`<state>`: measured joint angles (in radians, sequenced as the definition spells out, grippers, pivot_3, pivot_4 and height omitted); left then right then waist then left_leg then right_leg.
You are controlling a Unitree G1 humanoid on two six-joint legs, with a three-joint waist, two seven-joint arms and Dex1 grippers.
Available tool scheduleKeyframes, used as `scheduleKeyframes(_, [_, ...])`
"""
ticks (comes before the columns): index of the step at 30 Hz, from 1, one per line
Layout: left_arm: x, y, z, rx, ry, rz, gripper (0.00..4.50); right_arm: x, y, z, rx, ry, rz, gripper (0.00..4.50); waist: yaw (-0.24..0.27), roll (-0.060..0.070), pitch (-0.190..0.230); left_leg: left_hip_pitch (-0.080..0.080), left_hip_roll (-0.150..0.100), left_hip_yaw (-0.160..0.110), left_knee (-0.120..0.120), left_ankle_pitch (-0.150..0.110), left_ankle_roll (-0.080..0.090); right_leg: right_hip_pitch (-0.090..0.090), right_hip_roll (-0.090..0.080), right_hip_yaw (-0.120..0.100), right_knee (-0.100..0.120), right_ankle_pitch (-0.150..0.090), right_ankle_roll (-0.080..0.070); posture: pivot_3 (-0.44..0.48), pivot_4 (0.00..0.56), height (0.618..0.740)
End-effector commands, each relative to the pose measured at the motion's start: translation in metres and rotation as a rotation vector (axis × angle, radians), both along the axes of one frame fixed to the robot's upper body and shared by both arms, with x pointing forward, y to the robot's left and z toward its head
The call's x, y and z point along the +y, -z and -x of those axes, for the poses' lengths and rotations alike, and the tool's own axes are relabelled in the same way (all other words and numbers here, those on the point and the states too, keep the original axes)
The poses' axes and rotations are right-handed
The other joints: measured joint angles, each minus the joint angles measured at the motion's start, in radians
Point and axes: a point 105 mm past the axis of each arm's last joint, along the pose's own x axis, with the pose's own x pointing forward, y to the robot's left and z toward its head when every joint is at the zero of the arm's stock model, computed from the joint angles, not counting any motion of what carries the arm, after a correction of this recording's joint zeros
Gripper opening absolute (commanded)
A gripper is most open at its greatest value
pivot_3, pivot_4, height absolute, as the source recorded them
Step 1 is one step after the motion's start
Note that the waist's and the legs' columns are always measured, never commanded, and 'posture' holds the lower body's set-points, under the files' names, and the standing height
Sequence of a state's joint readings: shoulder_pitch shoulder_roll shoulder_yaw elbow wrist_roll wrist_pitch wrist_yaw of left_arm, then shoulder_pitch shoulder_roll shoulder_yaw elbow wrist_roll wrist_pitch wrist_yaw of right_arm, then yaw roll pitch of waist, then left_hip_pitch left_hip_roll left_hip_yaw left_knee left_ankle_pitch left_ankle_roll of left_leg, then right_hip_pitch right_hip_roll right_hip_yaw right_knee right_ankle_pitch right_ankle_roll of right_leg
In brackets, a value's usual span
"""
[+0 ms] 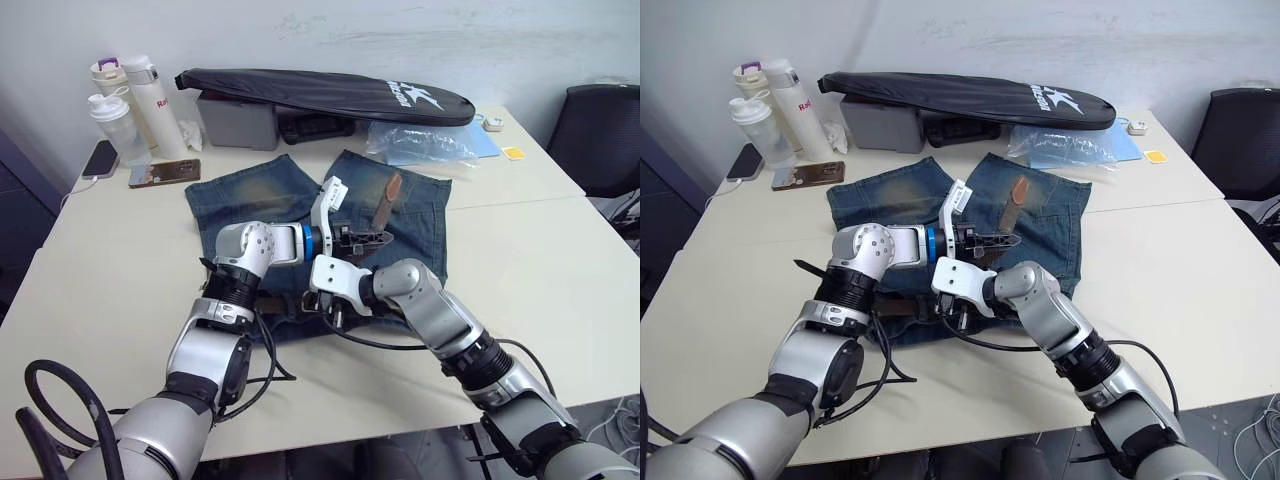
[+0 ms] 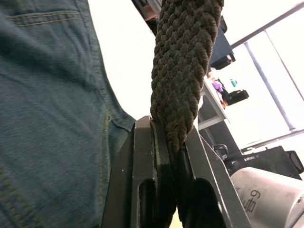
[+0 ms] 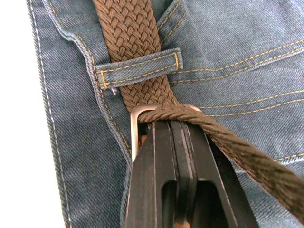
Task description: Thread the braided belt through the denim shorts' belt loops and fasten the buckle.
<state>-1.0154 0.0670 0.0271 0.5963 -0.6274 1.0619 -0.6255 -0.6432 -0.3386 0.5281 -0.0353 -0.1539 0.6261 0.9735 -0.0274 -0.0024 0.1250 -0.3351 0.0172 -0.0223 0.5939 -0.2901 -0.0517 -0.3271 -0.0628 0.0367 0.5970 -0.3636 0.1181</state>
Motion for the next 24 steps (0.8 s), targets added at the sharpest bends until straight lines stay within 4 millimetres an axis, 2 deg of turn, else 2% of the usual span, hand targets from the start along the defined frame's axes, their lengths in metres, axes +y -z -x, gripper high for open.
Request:
scheduleKeyframes(1, [-0.038,-0.059,0.018,-0.182,0.154,0.156,0.00,-0.003,0.073,0.030,0.214,-0.036,0.164,0.03,-0.001,0.000,0.001,0.000,-0.001,0.000,0.000,0.000,0.000,0.000,0.000,0.000,0.000,0.000,0.000,0.000,0.150,0.740])
scheduleKeyframes(5, [-0.033,-0.060,0.008,-0.184,0.113,0.140,0.00,-0.006,0.072,0.025,0.213,0.001,0.175,0.03,-0.001,0.000,0.001,0.000,-0.001,0.000,0.000,0.000,0.000,0.000,0.000,0.000,0.000,0.000,0.000,0.000,0.150,0.740])
scheduleKeyframes(9, [-0.014,-0.055,-0.006,-0.174,0.034,0.112,0.00,-0.012,0.062,0.020,0.247,0.063,0.138,0.03,-0.001,0.000,0.001,0.000,-0.001,-0.001,0.000,0.000,0.000,0.000,0.000,-0.001,0.000,0.000,0.000,0.000,0.150,0.740])
scheduleKeyframes(16, [0.023,-0.051,-0.019,-0.168,-0.073,0.087,0.00,-0.020,0.045,0.014,0.238,0.126,0.093,0.03,0.000,0.002,0.005,-0.001,0.000,-0.003,-0.001,0.000,0.000,0.000,-0.001,-0.002,0.000,0.000,0.000,0.000,0.150,0.740])
scheduleKeyframes(20, [0.039,-0.047,-0.022,-0.158,-0.119,0.072,0.00,-0.023,0.034,0.012,0.240,0.166,0.061,0.03,0.001,0.002,0.010,-0.003,0.000,-0.004,-0.002,0.000,0.000,-0.001,-0.005,-0.003,0.000,0.000,0.000,0.000,0.150,0.740])
scheduleKeyframes(24, [0.044,-0.041,-0.021,-0.151,-0.132,0.061,0.00,-0.033,0.027,0.012,0.249,0.196,0.054,0.03,0.008,0.004,0.013,-0.005,-0.002,-0.005,-0.002,0.001,0.001,-0.003,-0.009,-0.005,-0.001,0.000,0.000,0.000,0.150,0.740])
